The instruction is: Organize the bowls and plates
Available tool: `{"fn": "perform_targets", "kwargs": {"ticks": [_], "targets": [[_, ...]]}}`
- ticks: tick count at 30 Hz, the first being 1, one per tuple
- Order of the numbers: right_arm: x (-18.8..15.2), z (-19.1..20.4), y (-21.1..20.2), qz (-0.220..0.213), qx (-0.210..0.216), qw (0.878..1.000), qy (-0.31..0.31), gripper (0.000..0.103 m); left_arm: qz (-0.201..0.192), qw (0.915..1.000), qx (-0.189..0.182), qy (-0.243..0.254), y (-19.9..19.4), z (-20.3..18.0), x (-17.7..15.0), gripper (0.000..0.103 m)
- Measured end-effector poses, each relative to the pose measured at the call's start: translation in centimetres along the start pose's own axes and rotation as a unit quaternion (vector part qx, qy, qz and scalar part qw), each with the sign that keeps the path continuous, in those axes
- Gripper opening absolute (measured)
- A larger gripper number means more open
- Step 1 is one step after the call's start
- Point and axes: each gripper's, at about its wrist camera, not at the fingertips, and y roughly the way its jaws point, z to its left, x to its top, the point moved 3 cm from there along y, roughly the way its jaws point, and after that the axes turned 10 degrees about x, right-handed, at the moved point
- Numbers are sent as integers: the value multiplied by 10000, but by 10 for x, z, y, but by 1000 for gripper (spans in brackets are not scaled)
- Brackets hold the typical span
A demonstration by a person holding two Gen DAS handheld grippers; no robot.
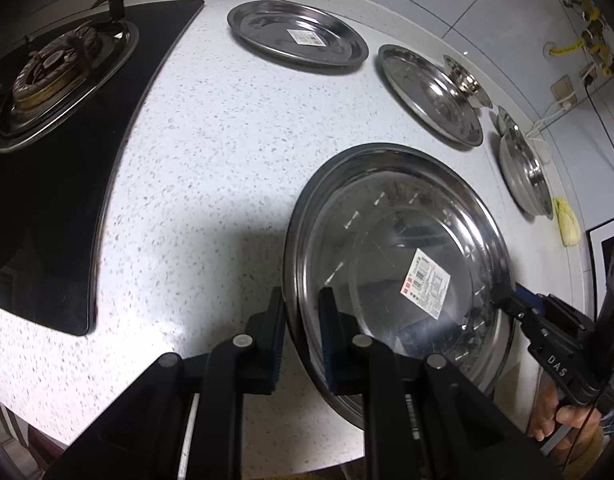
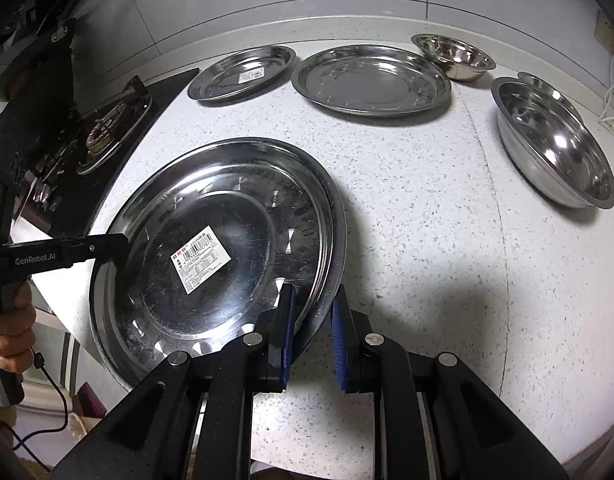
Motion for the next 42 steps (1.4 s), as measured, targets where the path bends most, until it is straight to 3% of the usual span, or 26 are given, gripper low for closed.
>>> {"fn": "perform_targets", "kwargs": {"ticks": [16, 26, 30, 32, 34, 37, 42], "targets": [[-1, -3, 12, 219, -48, 9997, -75, 15, -285, 9989, 350, 134, 5, 8, 8, 22], [8, -3, -4, -28, -29, 9996, -282, 16, -521, 9981, 323, 111, -7, 12, 13, 23], [16, -7, -17, -208, -44, 9993, -312, 16, -830, 9958, 372, 33, -25, 20, 21, 23], [24, -13, -25, -345, -87, 9990, -275, 20, -955, 9950, 293, -86, -37, 24, 28, 23], [34, -19, -31, -469, -130, 9986, -219, 39, -1051, 9942, 218, -108, -48, 21, 40, 23], [60, -33, -41, -738, -204, 9970, -96, 48, -1036, 9945, -42, -132, -52, 7, 63, 23], [114, -47, -48, -990, -166, 9948, -180, 65, -721, 9928, -901, -332, -36, -34, 104, 23]]}}
